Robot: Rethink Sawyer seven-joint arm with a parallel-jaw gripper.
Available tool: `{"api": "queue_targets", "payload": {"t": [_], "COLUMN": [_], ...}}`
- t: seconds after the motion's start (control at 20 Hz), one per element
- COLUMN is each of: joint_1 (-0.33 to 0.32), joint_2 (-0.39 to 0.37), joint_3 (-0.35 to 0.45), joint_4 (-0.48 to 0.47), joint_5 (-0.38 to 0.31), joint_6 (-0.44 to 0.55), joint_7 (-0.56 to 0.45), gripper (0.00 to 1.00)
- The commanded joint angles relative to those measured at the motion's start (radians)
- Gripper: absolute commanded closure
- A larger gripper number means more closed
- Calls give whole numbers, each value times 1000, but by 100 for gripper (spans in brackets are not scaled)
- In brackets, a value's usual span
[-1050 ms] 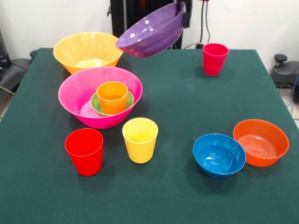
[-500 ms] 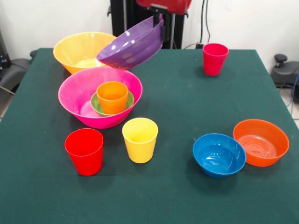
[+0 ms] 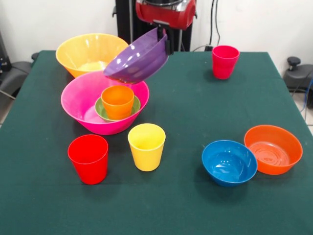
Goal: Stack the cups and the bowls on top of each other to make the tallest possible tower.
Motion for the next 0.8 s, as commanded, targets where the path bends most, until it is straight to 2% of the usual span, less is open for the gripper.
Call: {"api": "queue_targets", "payload": {"t": [0.05,0.4,0.8], "joint_1": [-44,-82,-112], "joint_2": [81,37,37], "joint_3": [125,148,180], "joint_4": [-2,-43,-26], "joint_5": [-88,-110,-123], "joint_6": [-67,57,54], "joint_7": [-174,-210,-192], "gripper": [100,100,100]}}
